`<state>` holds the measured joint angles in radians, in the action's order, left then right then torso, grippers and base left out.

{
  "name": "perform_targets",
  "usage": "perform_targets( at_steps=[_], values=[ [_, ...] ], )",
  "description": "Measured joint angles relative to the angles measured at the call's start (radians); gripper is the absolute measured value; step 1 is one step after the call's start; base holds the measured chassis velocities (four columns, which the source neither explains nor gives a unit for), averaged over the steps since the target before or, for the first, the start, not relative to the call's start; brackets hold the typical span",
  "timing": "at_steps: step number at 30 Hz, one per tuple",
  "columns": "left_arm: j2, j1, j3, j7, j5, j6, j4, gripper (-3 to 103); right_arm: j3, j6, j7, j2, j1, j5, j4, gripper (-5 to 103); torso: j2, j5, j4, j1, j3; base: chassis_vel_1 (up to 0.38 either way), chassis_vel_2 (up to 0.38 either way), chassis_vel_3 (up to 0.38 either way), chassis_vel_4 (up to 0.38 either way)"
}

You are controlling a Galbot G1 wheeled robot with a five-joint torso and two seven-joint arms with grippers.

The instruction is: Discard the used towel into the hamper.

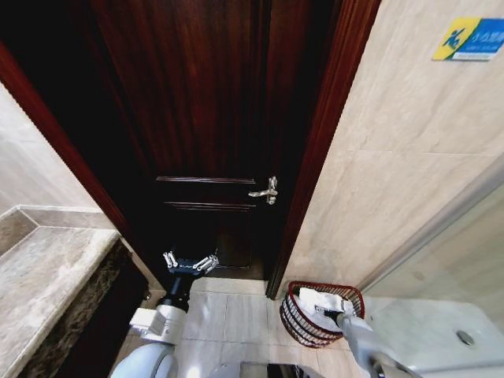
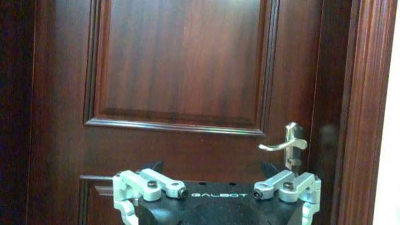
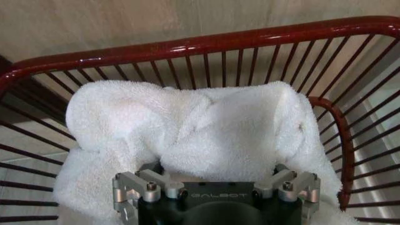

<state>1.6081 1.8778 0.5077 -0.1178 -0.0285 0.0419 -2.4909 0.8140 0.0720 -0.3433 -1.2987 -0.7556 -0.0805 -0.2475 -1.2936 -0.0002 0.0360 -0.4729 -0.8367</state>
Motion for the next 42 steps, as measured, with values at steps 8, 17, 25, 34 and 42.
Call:
perform_targets(
  at_steps=[8, 17, 25, 34, 42],
  values=[
    [0.0, 0.0, 0.0, 0.0, 0.0, 0.0, 0.0, 100, -0.001, -0.001, 0.001, -0.001, 0.01, -0.005, 0.001, 100, 0.029, 0.0001, 0.0, 0.013, 0.016, 0.0, 0.0, 0.0, 0.0],
    [0.0, 0.0, 0.0, 0.0, 0.0, 0.0, 0.0, 100, -0.01, 0.007, 0.002, -0.012, -0.055, 0.003, -0.088, 100, 0.031, 0.0005, 0.0004, 0.014, 0.017, 0.0, 0.0, 0.0, 0.0],
    [0.0, 0.0, 0.0, 0.0, 0.0, 0.0, 0.0, 100, -0.022, -0.006, -0.034, -0.014, -0.282, 0.076, -0.44, 100, 0.028, 0.001, -0.0002, 0.013, 0.015, 0.0, 0.0, 0.0, 0.0],
    [0.0, 0.0, 0.0, 0.0, 0.0, 0.0, 0.0, 100, 0.021, 0.035, -0.045, 0.006, -0.668, 0.252, -1.022, 100, 0.025, -0.0002, -0.0001, 0.012, 0.014, 0.0, 0.0, 0.0, 0.0],
    [0.0, 0.0, 0.0, 0.0, 0.0, 0.0, 0.0, 100, 0.043, -0.123, -0.029, -0.003, -0.685, 0.273, -1.002, 100, 0.024, 0.0004, -0.0001, 0.011, 0.013, 0.0, 0.0, 0.0, 0.0]
  ],
)
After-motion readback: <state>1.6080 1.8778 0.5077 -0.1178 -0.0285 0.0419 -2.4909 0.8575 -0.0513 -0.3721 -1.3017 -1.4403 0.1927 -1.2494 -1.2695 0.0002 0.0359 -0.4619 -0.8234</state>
